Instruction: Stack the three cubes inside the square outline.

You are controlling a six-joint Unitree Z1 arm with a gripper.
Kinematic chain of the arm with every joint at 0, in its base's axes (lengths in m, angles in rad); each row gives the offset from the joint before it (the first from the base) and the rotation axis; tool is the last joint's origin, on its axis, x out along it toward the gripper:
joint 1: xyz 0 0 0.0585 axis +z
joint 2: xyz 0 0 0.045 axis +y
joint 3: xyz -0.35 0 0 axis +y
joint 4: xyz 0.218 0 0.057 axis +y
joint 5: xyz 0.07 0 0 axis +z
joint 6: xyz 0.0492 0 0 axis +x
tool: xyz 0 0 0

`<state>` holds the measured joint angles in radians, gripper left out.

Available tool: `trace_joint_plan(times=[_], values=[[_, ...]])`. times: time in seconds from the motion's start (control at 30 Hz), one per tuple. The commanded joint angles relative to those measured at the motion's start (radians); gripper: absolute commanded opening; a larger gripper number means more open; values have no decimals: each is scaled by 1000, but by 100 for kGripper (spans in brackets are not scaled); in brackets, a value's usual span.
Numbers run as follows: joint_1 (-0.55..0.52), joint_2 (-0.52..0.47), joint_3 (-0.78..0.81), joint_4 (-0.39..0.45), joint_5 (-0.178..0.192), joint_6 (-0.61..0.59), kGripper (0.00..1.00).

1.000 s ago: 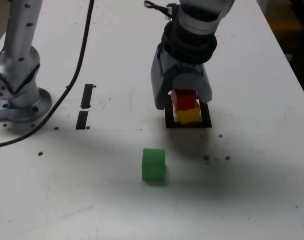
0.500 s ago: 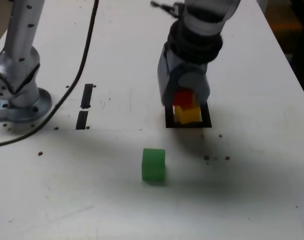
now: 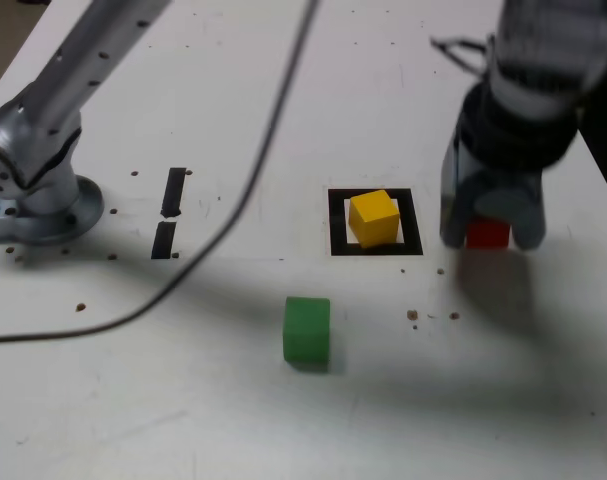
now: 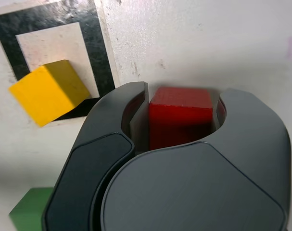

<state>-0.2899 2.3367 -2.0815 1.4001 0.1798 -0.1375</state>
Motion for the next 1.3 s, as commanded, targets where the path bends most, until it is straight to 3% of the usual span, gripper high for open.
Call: trace_joint_plan(times=[0.0,0.3,0.5,0.63,0.83,1.07,1.17,1.27], values=[[2,-14,23,-6,1,1,27],[17,-70,180,-12,-17,-39,27],[35,-121,342,-53,-65,-94,27],[41,-156,420,-86,-76,-128,27],[43,-189,460,-109,-72,-149,27],[43,-205,461,-124,-21,-145,28],[45,-199,464,-124,-18,-143,34],[47,-194,468,-123,-21,-141,49]])
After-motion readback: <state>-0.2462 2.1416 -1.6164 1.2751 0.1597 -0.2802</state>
